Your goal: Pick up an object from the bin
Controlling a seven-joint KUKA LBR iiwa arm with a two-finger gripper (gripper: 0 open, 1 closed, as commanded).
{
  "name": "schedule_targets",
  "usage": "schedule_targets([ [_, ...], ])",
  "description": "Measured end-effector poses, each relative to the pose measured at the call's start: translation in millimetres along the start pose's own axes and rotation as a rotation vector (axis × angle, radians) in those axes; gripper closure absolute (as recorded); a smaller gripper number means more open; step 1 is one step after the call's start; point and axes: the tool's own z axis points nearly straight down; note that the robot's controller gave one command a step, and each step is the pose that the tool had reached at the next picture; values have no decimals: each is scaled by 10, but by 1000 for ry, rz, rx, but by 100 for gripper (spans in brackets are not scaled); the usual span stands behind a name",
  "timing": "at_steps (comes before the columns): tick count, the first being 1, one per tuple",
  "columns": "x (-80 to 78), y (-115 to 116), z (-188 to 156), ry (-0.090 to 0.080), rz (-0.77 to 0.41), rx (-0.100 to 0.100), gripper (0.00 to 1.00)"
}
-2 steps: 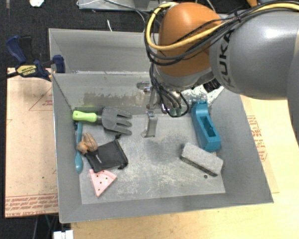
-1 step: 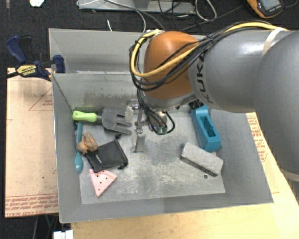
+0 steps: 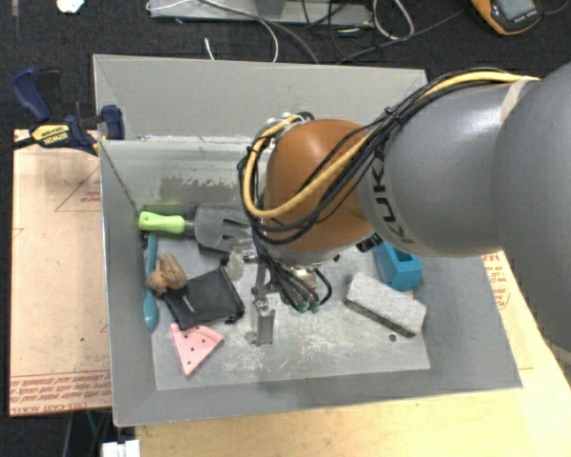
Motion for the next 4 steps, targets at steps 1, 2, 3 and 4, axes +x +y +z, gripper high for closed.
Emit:
schedule_targets([
  [1, -411, -60, 244, 1, 90, -1, 0],
  [2, -589, 209, 474, -3, 187, -3, 0],
  [3, -520, 206, 616, -3, 174, -3, 0],
  [4, -23, 324, 802, -2, 319, -6, 100],
])
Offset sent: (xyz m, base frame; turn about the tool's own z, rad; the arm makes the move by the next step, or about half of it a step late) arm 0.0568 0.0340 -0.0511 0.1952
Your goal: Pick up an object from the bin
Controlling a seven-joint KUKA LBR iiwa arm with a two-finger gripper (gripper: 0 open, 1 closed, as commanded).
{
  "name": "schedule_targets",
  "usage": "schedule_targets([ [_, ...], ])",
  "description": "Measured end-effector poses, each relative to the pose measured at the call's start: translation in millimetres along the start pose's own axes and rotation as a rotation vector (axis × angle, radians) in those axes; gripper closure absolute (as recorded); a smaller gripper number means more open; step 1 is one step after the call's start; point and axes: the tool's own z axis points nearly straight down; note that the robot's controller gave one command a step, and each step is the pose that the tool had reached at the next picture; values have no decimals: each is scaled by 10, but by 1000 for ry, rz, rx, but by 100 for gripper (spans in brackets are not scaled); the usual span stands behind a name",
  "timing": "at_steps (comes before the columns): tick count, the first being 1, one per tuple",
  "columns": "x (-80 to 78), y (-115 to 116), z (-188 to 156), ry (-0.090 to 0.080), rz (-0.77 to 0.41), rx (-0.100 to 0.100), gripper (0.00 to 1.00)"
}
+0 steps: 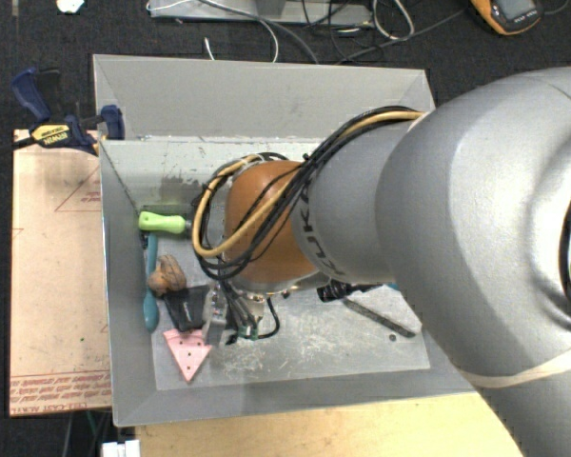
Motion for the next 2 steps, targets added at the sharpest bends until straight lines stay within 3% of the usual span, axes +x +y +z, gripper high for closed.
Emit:
schedule_targets([
  [1, 0, -1, 0, 0, 1, 0, 100],
  [2, -30, 13, -648, 4, 5, 2, 100],
])
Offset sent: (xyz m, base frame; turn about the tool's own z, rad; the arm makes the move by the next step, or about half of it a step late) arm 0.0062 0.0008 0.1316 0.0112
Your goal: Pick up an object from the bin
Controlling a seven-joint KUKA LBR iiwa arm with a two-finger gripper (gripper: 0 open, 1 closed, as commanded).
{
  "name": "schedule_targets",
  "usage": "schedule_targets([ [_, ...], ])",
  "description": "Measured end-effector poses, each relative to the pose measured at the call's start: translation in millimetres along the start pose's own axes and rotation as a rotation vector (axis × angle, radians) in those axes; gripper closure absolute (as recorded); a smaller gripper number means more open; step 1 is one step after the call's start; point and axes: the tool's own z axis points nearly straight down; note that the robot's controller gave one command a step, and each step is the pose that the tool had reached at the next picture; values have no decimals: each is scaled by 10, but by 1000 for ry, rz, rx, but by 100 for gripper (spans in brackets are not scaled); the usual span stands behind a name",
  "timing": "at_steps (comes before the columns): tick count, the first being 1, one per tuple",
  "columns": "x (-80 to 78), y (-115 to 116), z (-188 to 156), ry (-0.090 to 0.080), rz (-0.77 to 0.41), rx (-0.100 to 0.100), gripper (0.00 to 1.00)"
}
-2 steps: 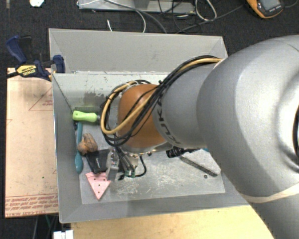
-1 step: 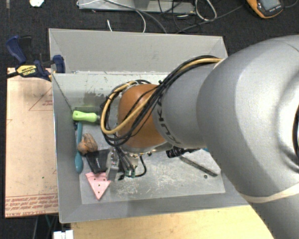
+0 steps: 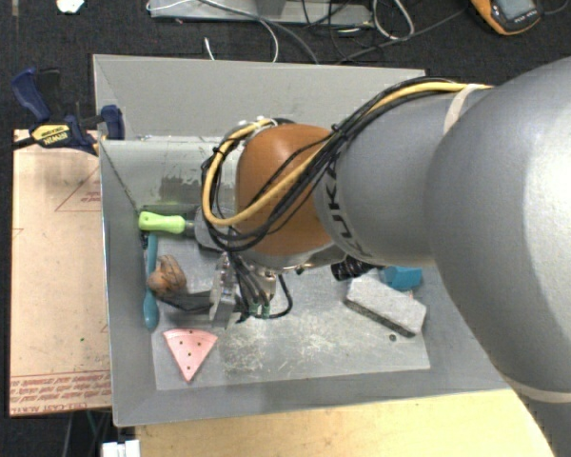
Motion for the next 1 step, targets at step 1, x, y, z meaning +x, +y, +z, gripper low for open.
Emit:
schedule_targets([
  [1, -73, 30, -824, 3, -31, 2, 100],
])
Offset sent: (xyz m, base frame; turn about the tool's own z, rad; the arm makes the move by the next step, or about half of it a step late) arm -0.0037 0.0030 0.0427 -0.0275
